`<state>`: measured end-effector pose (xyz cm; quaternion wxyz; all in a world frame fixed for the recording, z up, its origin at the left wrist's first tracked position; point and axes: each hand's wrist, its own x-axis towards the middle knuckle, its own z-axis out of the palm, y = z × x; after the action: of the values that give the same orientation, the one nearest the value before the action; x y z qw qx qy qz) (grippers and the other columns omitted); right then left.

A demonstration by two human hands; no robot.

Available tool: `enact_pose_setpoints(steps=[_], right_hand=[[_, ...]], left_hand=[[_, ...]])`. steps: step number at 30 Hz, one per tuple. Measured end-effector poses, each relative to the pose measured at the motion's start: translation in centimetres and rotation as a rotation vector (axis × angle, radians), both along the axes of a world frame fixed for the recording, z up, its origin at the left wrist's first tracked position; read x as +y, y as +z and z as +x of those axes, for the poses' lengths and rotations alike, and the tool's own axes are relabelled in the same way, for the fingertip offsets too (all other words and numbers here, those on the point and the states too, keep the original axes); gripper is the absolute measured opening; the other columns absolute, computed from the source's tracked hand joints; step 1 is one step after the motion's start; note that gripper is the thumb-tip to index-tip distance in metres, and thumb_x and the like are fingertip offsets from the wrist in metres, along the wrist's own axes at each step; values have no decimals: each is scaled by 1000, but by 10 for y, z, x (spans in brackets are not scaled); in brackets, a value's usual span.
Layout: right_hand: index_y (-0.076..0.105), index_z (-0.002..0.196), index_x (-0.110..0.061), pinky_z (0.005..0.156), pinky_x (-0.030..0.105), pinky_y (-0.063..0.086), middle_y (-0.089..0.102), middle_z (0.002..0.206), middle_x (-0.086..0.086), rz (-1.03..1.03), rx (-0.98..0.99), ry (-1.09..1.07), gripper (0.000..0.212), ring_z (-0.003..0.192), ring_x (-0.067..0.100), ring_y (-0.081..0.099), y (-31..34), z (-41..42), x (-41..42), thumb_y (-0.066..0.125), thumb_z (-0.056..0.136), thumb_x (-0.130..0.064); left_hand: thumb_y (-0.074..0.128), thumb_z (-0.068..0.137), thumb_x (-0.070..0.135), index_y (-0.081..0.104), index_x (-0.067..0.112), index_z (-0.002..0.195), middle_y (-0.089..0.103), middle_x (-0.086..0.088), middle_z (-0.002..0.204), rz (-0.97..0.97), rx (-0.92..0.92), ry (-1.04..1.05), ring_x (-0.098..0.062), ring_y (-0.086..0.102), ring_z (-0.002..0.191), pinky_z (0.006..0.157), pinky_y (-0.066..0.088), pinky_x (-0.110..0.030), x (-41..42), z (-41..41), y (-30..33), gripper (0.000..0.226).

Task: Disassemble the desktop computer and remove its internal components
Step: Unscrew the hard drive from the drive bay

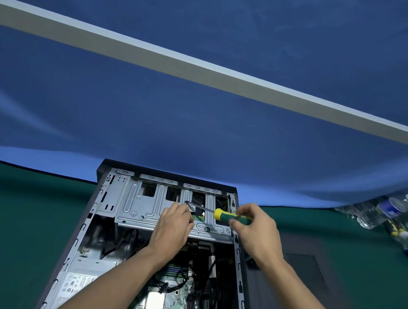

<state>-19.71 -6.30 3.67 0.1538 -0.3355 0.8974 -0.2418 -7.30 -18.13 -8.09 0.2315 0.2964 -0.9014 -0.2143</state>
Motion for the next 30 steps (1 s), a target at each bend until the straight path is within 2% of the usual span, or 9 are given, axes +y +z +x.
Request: enact_pose_setpoints(steps=[3,6,10,13,16,18,20,26,30], right_hand=[[59,109,-28,73,28,44,67,100,-7,347,202,191,29,84,18,62,-8,1,4,64,81,-31],[54,99,-15,74,33,35,66,98,5,522,294,231,25,90,28,62,-20,9,5,58,81,-32],[50,83,-13,64,29,36,62,83,4,437,92,46,15,76,27,56,-28,10,9,51,78,-28],[52,72,-18,58,28,37,57,69,-3,340,-23,-18,33,70,22,57,-30,8,12,51,80,-50],[52,64,-24,50,24,33,56,60,-9,180,-40,-25,36,63,16,56,-33,6,13,58,81,-54],[53,66,-25,51,26,36,57,60,-9,-1,-84,-37,27,63,13,55,-36,3,15,62,83,-44],[57,74,-26,59,29,43,62,68,-8,-90,-116,-13,16,68,13,57,-37,-1,16,64,84,-37],[60,81,-24,65,34,47,64,73,-6,-141,-133,3,12,72,14,58,-51,-16,22,66,84,-33],[61,81,-23,65,35,48,64,74,-6,-159,-130,6,12,73,17,59,-61,-24,26,65,85,-34]], left_hand=[[56,93,20,67,10,95,57,2,95,46,47,23,-14,46,92,83,37,-23,3,0,2,14],[62,89,12,68,7,85,56,4,85,245,216,138,-12,48,85,73,37,-15,9,0,8,9],[65,86,8,67,11,76,57,4,80,601,420,322,-16,56,77,67,42,-13,17,-7,19,10],[67,85,9,67,13,71,61,-1,80,857,514,376,-29,62,78,74,53,-36,21,-15,30,15],[68,84,11,68,16,69,67,-3,79,991,460,371,-30,64,80,82,54,-42,27,-25,42,16],[68,85,11,69,13,68,67,-7,73,1057,383,304,-23,60,69,75,53,-39,32,-31,47,17],[67,85,11,71,8,71,63,-9,66,1098,317,242,-19,53,60,64,50,-32,38,-37,51,16],[63,89,10,71,2,80,64,-4,68,1202,272,204,-9,54,53,51,49,-19,49,-51,54,14],[63,89,11,70,1,80,60,-5,61,1194,211,199,-7,52,46,48,47,-17,49,-60,53,15]])
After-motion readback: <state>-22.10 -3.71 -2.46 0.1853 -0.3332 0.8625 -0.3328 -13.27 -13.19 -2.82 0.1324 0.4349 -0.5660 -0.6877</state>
